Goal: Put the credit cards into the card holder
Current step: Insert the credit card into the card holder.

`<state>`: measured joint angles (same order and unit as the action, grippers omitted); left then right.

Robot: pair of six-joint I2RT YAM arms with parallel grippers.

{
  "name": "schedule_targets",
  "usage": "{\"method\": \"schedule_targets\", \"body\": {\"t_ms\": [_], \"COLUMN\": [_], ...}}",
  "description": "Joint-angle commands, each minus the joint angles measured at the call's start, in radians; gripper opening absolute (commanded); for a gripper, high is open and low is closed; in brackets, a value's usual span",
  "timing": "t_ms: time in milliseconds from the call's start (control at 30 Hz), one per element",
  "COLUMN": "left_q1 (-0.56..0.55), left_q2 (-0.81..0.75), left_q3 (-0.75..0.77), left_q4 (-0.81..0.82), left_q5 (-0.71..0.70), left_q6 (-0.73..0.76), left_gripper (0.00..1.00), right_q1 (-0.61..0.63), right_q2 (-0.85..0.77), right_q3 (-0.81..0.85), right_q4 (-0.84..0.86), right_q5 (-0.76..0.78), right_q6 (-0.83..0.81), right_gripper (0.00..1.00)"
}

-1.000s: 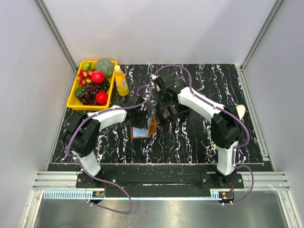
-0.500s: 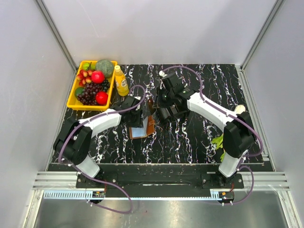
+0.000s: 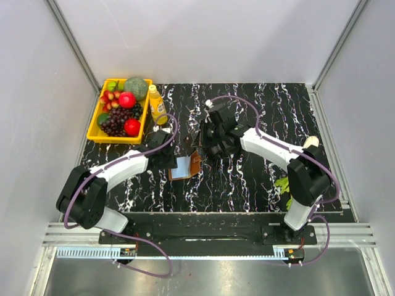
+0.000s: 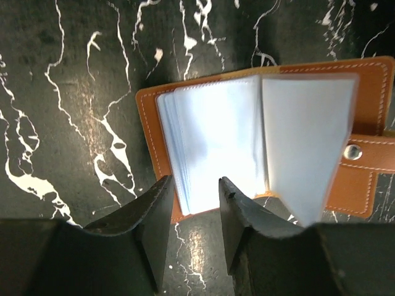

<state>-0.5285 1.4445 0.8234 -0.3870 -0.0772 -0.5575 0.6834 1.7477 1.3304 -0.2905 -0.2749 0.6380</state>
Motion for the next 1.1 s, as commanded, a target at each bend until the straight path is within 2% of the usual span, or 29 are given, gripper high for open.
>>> {"method": "schedule_targets", "body": {"t_ms": [0, 200, 500, 933, 1067], "left_q1": [0.004, 0.004, 0.004, 0.004, 0.004], "left_q2": [-0.007, 0.004, 0.04, 0.105, 0.117], "left_q3": [-0.02, -0.012, -0.03, -0.05, -0.084], "left_q4": [0.074, 0.091, 0.103, 0.152, 0.181], "left_q5": [0.031, 0.047, 0.04, 0.04, 0.048], "left_q6": [-0.015, -0.067, -0.064, -0.074, -0.081], "left_gripper": [0.4, 0.39, 0.39, 0.36, 0.33], "right_q1": [0.05, 0.097, 0.133, 0.111, 0.077], "right_q2": [0.019, 0.125, 0.112, 0.032, 0.062], "right_q3": [0.041, 0.096, -0.017, -0.255, -0.295], "right_q4": [0.053, -0.013, -0.019, 0.255, 0.353], "right_q5": [-0.012, 0.049, 0.184, 0.224, 0.128], "right_q6": [0.021, 0.025, 0.002, 0.034, 0.097], "right_gripper": [0.0, 0.0, 0.0, 0.0, 0.0]}}
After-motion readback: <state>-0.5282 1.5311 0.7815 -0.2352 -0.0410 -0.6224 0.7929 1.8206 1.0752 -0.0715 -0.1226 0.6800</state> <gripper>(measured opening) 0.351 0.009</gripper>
